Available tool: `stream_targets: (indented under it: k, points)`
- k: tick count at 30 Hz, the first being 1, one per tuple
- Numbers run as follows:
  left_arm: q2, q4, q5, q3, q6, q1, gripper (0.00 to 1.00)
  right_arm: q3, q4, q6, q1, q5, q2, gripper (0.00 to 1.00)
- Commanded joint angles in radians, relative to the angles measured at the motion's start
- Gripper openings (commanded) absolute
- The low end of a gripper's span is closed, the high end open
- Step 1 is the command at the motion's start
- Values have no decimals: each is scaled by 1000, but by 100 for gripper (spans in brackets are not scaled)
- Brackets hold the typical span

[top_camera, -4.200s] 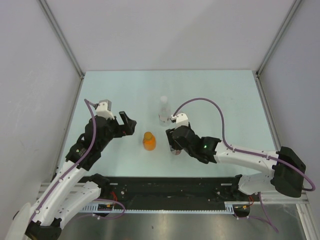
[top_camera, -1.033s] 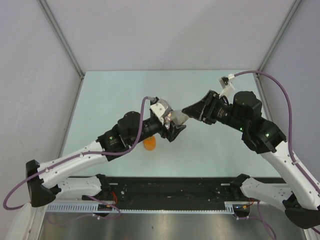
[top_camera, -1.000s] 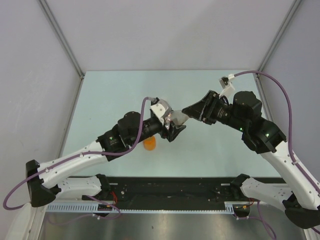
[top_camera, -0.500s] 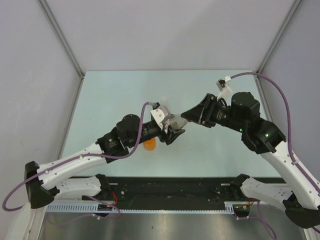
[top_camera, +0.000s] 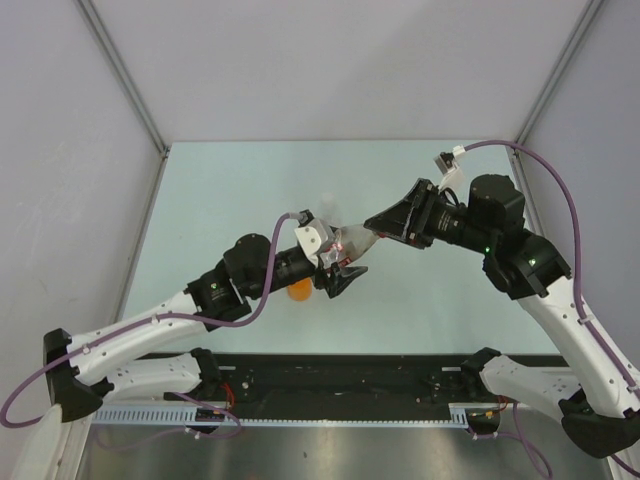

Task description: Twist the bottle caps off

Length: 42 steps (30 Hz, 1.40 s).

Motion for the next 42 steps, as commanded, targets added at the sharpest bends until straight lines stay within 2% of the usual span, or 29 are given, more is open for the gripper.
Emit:
stream_targets:
  k: [1, 8, 13, 16, 17, 20, 27, 28, 29, 30, 31, 32, 37, 42]
  points:
    - [1, 25, 12, -2, 20, -4, 87, 48, 90, 41, 13, -100, -2, 0]
    - [44, 26, 24, 23, 17, -4, 86, 48, 115, 52, 45, -100, 2, 0]
    - [67, 29, 53, 33, 15, -4, 80, 48, 127, 53, 76, -97, 11, 0]
    - [73, 25, 65, 35, 20, -4, 65, 48, 133, 56, 84, -99, 11, 0]
    - [72, 25, 65, 33, 20, -2, 55, 48, 132, 55, 84, -99, 11, 0]
    - [61, 26, 67, 29, 19, -2, 41, 48, 122, 46, 82, -96, 6, 0]
    - [27, 36, 70, 13, 19, -2, 22, 48, 102, 18, 87, -73, -11, 2]
    - [24, 34, 76, 12, 20, -2, 21, 48, 98, 12, 88, -68, -11, 11]
    - [17, 34, 82, 12, 15, -2, 16, 48, 92, 3, 88, -60, -14, 39]
    - [14, 34, 88, 12, 12, -2, 15, 48, 76, -10, 90, -41, -17, 51]
    - [7, 34, 107, 12, 9, -2, 11, 48, 67, -37, 91, -27, -27, 68]
    - [1, 34, 117, 12, 2, -1, 10, 48, 44, -54, 93, -8, -34, 75]
    - [-5, 6, 257, 41, -49, 21, 0, 57, 20, -173, 91, 104, -69, 93]
    - [1, 23, 473, 55, -142, 115, 0, 132, 4, -302, 93, 144, -71, 95]
